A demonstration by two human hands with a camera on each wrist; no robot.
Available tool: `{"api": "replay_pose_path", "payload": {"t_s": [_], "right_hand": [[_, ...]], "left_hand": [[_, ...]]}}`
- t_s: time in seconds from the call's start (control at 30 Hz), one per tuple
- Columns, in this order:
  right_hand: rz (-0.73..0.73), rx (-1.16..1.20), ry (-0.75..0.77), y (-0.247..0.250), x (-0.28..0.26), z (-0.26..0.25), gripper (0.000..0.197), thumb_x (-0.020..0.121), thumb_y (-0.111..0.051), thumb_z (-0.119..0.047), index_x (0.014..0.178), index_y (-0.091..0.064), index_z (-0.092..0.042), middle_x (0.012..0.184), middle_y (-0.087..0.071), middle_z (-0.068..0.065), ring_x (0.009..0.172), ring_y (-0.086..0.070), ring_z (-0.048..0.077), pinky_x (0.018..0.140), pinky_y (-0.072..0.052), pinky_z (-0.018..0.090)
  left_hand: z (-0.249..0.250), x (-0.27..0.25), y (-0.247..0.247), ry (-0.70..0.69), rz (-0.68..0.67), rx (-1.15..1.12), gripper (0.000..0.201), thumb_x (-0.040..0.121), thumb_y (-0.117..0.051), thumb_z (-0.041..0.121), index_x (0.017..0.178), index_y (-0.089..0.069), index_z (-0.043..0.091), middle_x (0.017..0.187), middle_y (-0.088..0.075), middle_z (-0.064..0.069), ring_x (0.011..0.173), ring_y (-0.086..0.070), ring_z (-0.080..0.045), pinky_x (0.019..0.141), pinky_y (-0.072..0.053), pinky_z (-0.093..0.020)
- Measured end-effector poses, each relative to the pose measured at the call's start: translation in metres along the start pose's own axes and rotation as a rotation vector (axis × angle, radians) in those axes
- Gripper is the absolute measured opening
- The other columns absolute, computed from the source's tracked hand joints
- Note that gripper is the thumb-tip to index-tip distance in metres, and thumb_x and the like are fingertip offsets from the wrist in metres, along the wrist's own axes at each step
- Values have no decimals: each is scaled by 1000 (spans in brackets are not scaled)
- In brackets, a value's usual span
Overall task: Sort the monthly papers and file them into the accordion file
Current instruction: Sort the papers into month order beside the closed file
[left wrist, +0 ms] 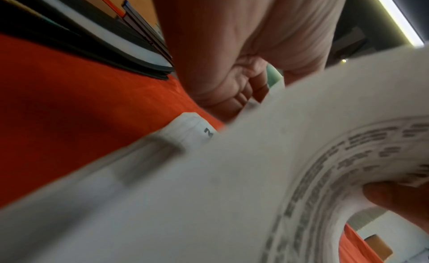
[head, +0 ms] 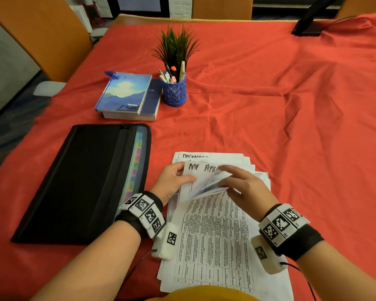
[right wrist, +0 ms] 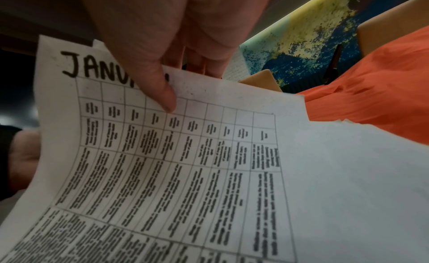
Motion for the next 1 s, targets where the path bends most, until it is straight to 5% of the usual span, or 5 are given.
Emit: {"api": "replay_pose_path", "payload": {"t_s": [0.2,0.4,0.67,0.83,1.0], "right_hand": [[39,1,65,2,-4,-2,18,73,-56,-4,83,-70,-10,88,-66,1,99,-50,19,87,-40,22],[1,76,-66,1,3,5,9,78,-58,-12,86,-63,-14,111,-57,4,71,-64,17,60,-52,27],[-41,91,-8,-1,10,1,18,73,-58,1,84,-65,-12,114,-63,5,92,-62,15,78,-41,12],[-35,34,2,-1,-3,-3,28,78,-42,-15,87,-69,-13,112,-66,2,92,-65,20,79,-51,26],[-63,89,-96,-5,-9,4,29,77,-42,-19,88,-69,-16,111,-67,-1,94,-66,17,85,-42,17]], "left_hand": [[-4,2,4,-6,30,-35,27,80,-64,-9,102,-64,7,101,-69,-10,89,-68,-19,81,-56,-28],[0,0,2,-17,-21,-2,28,76,-69,-8,102,-63,0,98,-70,-13,84,-69,-18,76,-57,-28],[-1,-2,-2,-29,-96,8,34,77,-69,-6,108,-57,-13,100,-69,-16,83,-68,-16,78,-56,-28],[-2,0,3,-70,-37,20,23,84,-62,-6,102,-62,7,103,-69,-11,87,-68,-16,79,-56,-27],[0,0,4,-181,21,171,43,83,-61,-9,105,-53,27,105,-67,-2,101,-65,-19,86,-54,-29]]}}
Point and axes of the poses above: each hand's wrist, its own x-axis towards the middle knuckle, its own y-axis out of the back of the hand, z = x × y, the point moved 5 cm from there along x, towards the middle knuckle
